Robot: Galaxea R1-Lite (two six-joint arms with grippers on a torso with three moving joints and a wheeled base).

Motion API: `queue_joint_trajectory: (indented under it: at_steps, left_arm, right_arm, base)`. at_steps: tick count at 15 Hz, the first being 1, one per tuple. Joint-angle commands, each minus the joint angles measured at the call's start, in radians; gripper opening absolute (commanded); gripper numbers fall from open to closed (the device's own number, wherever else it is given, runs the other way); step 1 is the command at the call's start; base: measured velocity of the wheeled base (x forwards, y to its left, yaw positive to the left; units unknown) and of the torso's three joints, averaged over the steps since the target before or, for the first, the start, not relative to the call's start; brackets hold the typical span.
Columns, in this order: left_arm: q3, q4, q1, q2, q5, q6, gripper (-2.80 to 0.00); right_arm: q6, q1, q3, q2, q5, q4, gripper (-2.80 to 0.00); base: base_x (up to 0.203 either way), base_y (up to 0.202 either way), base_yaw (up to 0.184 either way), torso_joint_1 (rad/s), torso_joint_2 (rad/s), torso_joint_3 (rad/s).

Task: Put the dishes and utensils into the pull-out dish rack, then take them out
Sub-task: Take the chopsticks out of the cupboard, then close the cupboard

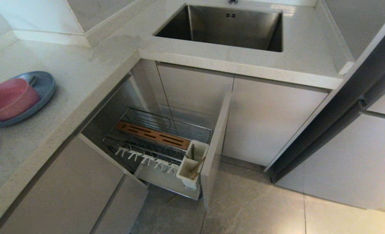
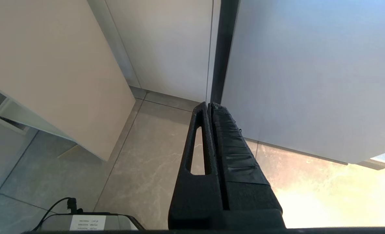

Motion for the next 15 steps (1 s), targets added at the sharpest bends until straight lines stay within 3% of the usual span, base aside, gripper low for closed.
queue_joint_trajectory:
  at_steps: [1, 5, 9, 10, 15]
  left_arm:
    - [-0.008, -0.005, 0.024, -0.021, 0.002, -0.001, 0.0]
    - [-0.021, 0.007, 0.07, -0.104, 0.001, 0.025, 0.0]
    - [-0.192, 0.154, 0.108, -0.157, 0.003, 0.027, 0.0]
    - [-0.266, 0.216, 0.118, -0.165, 0.005, 0.027, -2.8]
    - [-0.622, 0.504, 0.131, -0.2, 0.006, 0.023, -2.8]
  right_arm:
    - [0.0, 0.0, 0.008, 0.0, 0.0, 0.0, -2.8]
    - [0.0, 0.0, 0.008, 0.0, 0.0, 0.0, -2.8]
    - [0.0, 0.0, 0.008, 0.0, 0.0, 0.0, -2.8]
    - [0.0, 0.0, 0.008, 0.0, 0.0, 0.0, -2.8]
    - [0.0, 0.0, 0.008, 0.0, 0.0, 0.0, -2.8]
  base:
    - [0.0, 0.0, 0.0, 0.0, 0.0, 0.0]
    - [0.0, 0.0, 0.0, 0.0, 0.0, 0.0]
    - [0.0, 0.0, 0.0, 0.0, 0.0, 0.0]
    - [0.0, 0.0, 0.0, 0.0, 0.0, 0.0]
    - [0.0, 0.0, 0.0, 0.0, 0.0, 0.0]
